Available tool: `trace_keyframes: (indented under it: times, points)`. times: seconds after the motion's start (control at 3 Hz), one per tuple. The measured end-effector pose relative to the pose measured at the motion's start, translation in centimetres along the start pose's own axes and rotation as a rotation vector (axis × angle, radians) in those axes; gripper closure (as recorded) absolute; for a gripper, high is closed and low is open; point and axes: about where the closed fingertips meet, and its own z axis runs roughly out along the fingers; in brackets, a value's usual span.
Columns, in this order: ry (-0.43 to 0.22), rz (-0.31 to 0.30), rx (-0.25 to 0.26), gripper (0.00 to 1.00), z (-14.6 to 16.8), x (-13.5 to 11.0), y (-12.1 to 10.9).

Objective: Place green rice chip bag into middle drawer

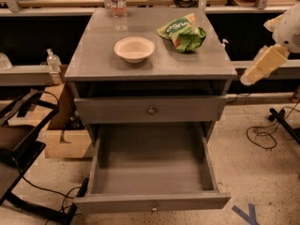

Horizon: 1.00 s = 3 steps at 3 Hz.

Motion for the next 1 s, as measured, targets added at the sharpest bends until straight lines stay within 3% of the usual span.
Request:
trace_keyframes:
  times: [0.33, 0.67, 1.0]
  points:
    - [-0.068, 0.143, 0.077, 0.0, 4.3, 0.8, -6.3]
    - [-0.082, 0.136, 0.074, 0.0, 5.1, 0.1, -6.6]
    - [-0.109, 0.085, 0.058, 0.0, 8.2, -2.4, -8.2]
